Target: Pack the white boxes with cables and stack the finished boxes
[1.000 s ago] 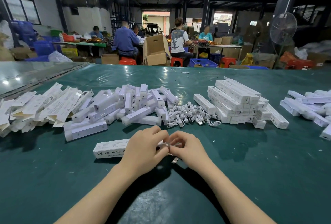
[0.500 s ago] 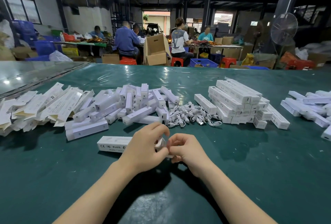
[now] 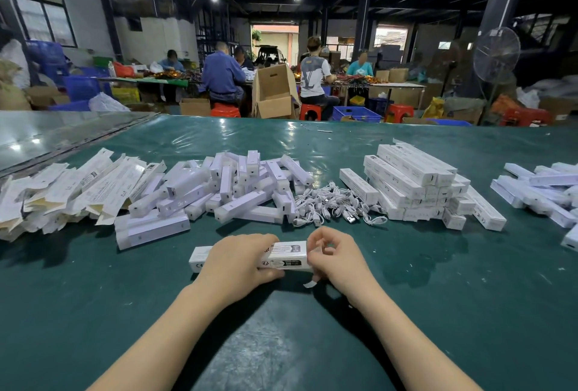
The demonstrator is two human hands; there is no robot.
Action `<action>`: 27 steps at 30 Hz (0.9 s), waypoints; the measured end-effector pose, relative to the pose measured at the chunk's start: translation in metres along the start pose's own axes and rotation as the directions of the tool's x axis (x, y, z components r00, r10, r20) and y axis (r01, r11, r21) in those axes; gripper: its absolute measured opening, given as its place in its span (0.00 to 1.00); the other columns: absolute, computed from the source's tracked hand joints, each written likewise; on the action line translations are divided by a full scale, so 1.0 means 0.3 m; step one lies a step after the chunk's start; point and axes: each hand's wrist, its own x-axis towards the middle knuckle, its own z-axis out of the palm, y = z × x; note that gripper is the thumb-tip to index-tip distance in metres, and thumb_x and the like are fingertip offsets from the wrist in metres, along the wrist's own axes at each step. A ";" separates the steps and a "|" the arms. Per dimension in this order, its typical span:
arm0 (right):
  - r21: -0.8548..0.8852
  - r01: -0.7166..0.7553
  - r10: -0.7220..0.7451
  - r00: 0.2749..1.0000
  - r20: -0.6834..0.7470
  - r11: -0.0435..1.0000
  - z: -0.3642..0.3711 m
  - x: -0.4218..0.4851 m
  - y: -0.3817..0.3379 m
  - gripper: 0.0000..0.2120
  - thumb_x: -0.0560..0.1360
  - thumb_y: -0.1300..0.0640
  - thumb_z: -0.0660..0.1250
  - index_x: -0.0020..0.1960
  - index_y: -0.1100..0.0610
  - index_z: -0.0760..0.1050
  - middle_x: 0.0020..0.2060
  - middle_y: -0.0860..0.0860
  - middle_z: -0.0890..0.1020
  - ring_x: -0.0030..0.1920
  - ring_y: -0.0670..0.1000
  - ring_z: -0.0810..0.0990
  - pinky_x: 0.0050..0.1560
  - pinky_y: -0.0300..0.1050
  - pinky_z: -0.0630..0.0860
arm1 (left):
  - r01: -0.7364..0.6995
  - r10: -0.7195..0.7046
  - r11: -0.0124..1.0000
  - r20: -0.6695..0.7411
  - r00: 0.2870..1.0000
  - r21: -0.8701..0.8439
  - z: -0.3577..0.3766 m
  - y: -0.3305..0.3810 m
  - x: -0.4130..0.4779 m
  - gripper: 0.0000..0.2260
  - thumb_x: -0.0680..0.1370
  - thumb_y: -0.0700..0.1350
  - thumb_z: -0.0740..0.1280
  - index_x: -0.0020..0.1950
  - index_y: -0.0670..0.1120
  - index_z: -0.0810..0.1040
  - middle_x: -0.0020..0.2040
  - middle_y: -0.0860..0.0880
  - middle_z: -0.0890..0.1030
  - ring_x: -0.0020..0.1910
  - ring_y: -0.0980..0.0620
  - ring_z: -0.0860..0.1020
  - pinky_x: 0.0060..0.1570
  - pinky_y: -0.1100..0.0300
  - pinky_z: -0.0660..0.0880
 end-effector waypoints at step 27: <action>0.543 -0.054 0.052 0.998 0.020 0.838 -0.005 0.009 0.005 0.16 0.73 0.73 0.61 0.31 0.59 0.66 0.23 0.52 0.72 0.21 0.45 0.68 0.22 0.35 0.67 | 0.028 -0.032 0.991 -0.026 0.999 -0.128 -0.005 0.049 0.001 0.13 0.70 0.56 0.70 0.52 0.54 0.75 0.47 0.56 0.80 0.48 0.54 0.76 0.43 0.59 0.69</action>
